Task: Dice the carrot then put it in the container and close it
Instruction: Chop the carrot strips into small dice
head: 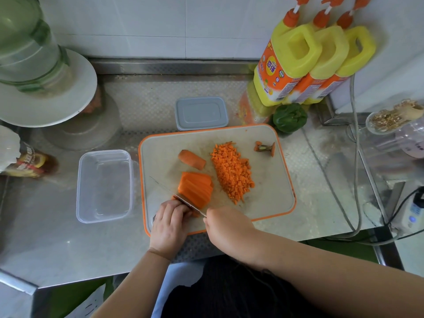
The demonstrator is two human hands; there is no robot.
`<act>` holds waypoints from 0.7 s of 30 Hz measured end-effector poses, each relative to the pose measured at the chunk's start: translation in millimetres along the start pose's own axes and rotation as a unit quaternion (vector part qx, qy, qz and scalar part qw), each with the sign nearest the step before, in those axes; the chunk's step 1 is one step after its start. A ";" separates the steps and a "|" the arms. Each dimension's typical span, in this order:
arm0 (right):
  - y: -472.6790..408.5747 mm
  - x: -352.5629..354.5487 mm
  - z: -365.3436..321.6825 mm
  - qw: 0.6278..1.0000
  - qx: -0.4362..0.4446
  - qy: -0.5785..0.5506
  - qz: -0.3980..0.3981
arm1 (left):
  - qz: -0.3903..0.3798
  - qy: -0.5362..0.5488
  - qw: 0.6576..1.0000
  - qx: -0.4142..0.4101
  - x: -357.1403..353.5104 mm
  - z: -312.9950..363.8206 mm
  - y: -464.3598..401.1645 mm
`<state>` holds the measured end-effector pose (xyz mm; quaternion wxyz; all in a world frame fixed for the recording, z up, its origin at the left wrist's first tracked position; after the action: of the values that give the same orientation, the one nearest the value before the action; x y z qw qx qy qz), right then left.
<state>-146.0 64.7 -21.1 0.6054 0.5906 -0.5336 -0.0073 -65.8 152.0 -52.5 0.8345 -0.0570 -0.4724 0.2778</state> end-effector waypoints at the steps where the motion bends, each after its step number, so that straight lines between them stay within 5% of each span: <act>1: -1.9 -0.2 -0.5 1.000 -0.001 -0.002 -0.004 | 0.000 -0.001 1.000 -0.001 -0.1 -0.3 0.1; 21: -24.3 -21.1 -1.0 0.999 -0.053 0.003 -0.013 | 0.004 -0.008 1.000 -0.003 -1.0 0.3 -0.6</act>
<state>-139.3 71.5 -51.8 0.6375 0.5644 -0.5229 -0.0413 -66.3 150.9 -52.8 0.8295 -0.0589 -0.4795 0.2803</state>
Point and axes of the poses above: each hand's wrist, its own y-axis away from the middle knuckle, its own x-axis out of the back of the hand, z = x × y, the point moved 10 cm from there along -y, towards the middle knuckle, and after that the axes turned 10 degrees about -z, right-handed, at the moved point
